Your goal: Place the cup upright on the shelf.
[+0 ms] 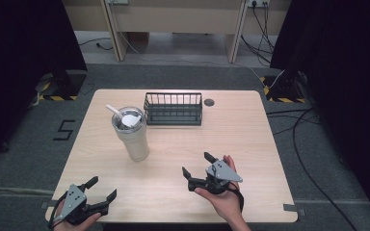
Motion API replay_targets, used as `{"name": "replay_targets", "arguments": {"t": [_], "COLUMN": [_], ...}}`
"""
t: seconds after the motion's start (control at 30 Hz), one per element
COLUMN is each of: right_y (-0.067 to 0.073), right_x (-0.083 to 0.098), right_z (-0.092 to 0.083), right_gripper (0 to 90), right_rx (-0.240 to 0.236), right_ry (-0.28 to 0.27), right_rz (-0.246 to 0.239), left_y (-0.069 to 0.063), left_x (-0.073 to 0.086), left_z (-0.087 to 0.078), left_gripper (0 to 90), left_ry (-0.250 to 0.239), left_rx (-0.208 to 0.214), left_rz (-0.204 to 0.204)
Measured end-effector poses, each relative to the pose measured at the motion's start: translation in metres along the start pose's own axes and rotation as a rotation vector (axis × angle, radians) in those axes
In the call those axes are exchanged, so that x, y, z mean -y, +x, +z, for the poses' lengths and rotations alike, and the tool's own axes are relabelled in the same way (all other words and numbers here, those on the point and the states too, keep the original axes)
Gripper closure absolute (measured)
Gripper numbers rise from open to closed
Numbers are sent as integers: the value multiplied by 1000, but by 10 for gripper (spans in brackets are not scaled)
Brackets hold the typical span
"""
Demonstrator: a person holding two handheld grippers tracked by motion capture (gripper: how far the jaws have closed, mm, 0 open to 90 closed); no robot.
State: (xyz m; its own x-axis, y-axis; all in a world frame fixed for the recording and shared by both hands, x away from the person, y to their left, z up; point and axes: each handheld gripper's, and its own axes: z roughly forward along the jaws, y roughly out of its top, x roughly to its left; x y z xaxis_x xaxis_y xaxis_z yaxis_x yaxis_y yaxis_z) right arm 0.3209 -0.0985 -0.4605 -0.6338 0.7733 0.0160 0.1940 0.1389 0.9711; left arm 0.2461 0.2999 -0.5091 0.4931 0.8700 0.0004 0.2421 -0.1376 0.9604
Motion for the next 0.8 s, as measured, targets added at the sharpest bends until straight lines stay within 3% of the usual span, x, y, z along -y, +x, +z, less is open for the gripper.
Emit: {"name": "replay_targets", "arguments": {"t": [0.1, 0.13, 0.4, 0.8], "right_y": [3, 7, 18, 40], "right_x": [-5, -9, -15, -23], "right_z": [7, 16, 45, 89], "right_gripper": [92, 87, 87, 88], "right_rx": [-24, -34, -56, -107], "right_ry": [-2, 7, 11, 26], "right_rz": [-2, -25, -12, -34], "left_y": [0, 0, 0, 1], "left_x": [0, 0, 0, 0], "left_z": [0, -1, -2, -2], "left_gripper": [161, 160, 160, 161], "left_ry": [0, -1, -1, -5], "left_rx": [-1, 1, 6, 8], "left_rz": [-1, -1, 1, -3]}}
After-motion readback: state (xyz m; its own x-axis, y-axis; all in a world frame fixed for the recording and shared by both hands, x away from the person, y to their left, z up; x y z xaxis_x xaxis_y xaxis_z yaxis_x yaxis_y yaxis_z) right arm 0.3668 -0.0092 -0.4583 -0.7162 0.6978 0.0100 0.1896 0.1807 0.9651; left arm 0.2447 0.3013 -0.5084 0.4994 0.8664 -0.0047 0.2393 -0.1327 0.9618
